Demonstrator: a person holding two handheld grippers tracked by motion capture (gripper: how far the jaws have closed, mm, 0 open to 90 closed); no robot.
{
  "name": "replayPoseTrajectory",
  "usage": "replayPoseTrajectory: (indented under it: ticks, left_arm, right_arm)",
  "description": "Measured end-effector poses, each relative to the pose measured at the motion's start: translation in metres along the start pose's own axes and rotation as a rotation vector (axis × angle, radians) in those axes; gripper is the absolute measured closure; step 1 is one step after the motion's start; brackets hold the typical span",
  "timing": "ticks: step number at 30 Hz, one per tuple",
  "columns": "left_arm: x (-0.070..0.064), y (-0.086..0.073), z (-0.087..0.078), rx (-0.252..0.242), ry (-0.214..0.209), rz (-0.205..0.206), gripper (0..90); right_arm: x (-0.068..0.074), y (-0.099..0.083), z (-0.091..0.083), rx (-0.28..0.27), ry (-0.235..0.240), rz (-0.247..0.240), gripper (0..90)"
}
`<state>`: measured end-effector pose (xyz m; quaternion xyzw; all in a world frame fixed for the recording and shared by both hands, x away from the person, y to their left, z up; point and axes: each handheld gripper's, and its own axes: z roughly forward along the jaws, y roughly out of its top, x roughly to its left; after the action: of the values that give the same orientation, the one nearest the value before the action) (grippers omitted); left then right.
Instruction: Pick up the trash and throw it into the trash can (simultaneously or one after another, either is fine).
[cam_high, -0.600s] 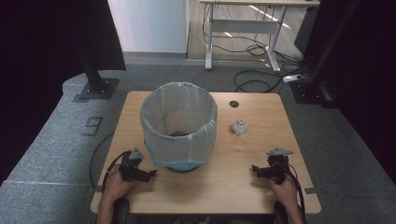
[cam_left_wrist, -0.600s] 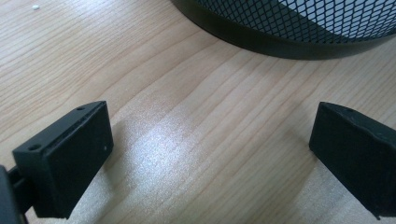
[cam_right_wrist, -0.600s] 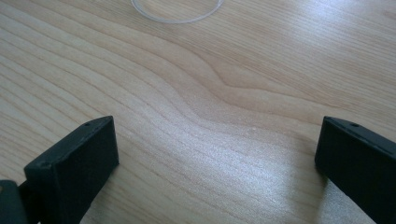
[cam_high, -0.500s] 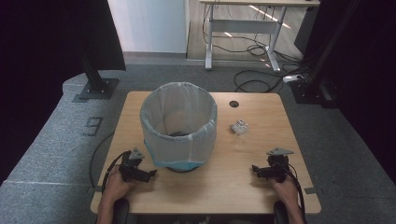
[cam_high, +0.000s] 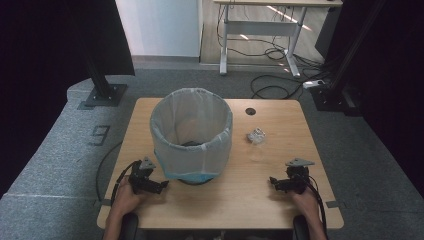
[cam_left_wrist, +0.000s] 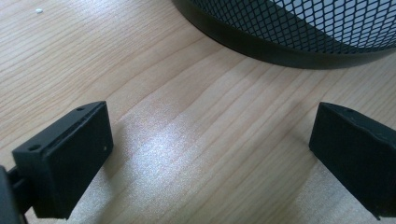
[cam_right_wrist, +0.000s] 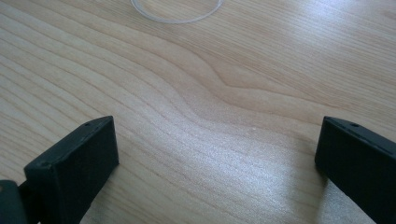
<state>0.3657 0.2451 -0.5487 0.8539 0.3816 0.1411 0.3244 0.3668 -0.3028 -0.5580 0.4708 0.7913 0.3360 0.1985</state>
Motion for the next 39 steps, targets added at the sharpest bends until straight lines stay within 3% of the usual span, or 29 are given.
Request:
replayPoseTrajectory:
  ticks: [18, 23, 31, 39]
  left_arm:
    - [0.001, 0.000, 0.000, -0.001, -0.005, 0.004, 0.0]
    - [0.001, 0.000, 0.000, 0.000, -0.005, 0.005, 0.0]
    - [0.001, 0.000, 0.000, 0.000, -0.005, 0.005, 0.0]
    - [0.001, 0.001, 0.001, 0.000, -0.010, 0.009, 0.0]
  right_arm:
    - [-0.001, 0.002, -0.003, -0.003, 0.004, 0.004, 0.0]
    - [-0.004, 0.008, -0.008, -0.037, 0.008, 0.008, 0.0]
    - [-0.005, 0.021, -0.009, -0.040, 0.019, -0.003, 0.0]
    - [-0.006, 0.030, -0.004, -0.011, 0.026, -0.012, 0.0]
